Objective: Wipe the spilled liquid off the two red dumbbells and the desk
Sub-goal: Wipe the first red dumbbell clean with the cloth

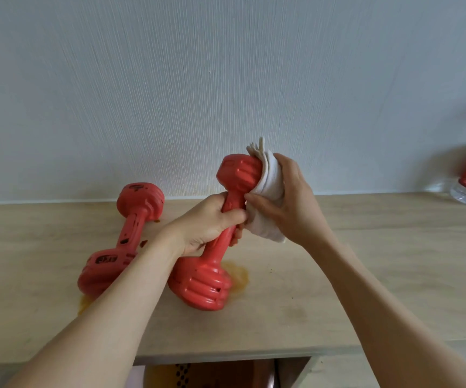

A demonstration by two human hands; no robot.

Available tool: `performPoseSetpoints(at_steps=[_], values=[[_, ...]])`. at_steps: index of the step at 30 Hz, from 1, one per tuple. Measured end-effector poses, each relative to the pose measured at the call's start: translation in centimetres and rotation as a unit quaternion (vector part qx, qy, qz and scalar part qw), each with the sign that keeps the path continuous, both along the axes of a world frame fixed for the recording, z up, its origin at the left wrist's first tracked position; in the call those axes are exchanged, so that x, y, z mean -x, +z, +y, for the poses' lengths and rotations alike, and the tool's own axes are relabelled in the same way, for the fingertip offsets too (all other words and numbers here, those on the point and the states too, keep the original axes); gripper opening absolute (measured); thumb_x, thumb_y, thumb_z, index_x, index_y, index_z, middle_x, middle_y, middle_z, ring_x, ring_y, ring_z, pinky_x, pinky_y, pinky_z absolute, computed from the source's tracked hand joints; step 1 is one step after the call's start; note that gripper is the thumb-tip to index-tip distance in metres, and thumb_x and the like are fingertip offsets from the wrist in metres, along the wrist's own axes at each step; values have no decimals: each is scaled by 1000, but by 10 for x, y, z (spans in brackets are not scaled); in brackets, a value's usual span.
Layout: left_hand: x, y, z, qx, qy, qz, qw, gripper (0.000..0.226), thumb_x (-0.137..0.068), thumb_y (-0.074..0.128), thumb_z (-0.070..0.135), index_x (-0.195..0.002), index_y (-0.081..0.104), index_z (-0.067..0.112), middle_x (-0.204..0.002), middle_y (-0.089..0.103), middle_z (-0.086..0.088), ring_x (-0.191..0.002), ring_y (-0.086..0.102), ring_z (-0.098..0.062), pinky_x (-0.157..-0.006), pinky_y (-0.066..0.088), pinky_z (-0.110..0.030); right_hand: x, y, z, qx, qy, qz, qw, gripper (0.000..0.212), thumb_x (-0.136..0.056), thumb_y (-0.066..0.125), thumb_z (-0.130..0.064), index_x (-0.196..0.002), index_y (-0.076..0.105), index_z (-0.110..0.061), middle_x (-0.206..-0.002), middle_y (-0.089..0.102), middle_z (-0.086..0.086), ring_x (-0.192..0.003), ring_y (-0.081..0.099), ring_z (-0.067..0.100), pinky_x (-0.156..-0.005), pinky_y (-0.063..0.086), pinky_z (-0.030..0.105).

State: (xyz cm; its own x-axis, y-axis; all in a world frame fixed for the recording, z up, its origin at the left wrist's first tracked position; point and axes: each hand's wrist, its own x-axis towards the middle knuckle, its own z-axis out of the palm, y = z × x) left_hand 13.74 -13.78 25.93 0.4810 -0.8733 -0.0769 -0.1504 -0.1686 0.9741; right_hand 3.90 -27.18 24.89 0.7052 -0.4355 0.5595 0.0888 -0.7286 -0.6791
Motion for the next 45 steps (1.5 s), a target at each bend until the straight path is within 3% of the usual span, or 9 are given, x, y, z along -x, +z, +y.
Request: performPoseSetpoints(at_steps=[5,10,13,17,20,26,31,39,45], values=[[11,-1,-1,-98,102,-289,947,15,-79,62,14,-89,56,4,-75,66,-9,-63,66,-18,-55,51,-26,0,4,6,44,-29,27,998,69,-76,74,-34,-134,41,-15,-124,47,2,-103,51,11,-80,36,13],[22,-10,-7,-107,147,-366,913,15,-81,58,18,-75,46,11,-78,63,-12,-77,63,-32,-64,48,-37,-11,12,31,257,-135,43,956,61,-83,66,-40,-132,45,-11,-131,45,15,-108,51,36,-66,51,41],[22,-8,-8,-64,137,-329,932,9,-78,57,13,-75,53,6,-73,66,-14,-68,65,-30,-66,54,-44,-13,14,32,300,-160,32,940,61,-85,59,-48,-134,42,-14,-133,43,17,-107,49,37,-54,50,40],[16,-2,-3,-15,124,-266,956,7,-78,59,6,-84,55,4,-73,66,-15,-50,61,-15,-44,46,-22,-6,-4,14,146,-83,6,986,86,-80,49,-60,-142,25,-5,-138,30,16,-123,41,30,-78,48,34],[12,-4,-2,1,96,-170,981,12,-80,60,2,-92,56,2,-75,62,-16,-52,59,-15,-49,50,-27,-7,-16,5,62,-24,-1,998,87,-81,56,-53,-143,23,-3,-137,31,13,-123,39,16,-95,34,12],[9,-8,-3,12,57,-55,997,13,-83,53,-5,-85,53,8,-69,55,-12,-48,56,-11,-49,46,-27,-4,-6,8,-18,8,4,1000,79,-80,69,-39,-140,27,-9,-133,38,11,-112,44,6,-86,33,1],[13,-8,-7,6,86,-96,992,10,-82,52,1,-91,56,-2,-66,57,-9,-51,56,-11,-53,48,-29,-8,17,30,233,-153,80,957,80,-83,57,-50,-144,24,-10,-141,28,18,-120,42,37,-80,48,44],[11,-9,-6,15,53,-57,997,12,-83,54,-4,-86,53,7,-67,55,-8,-50,55,-12,-49,46,-26,3,-3,6,-27,6,43,999,81,-78,65,-47,-140,28,-11,-125,35,1,-116,39,15,-102,39,37],[6,-9,-5,9,56,-46,997,8,-83,52,-4,-85,53,3,-68,55,-13,-47,55,-12,-48,46,-27,-4,0,17,174,-102,47,978,85,-81,42,-59,-136,33,5,-140,37,22,-138,18,32,-115,15,44]])
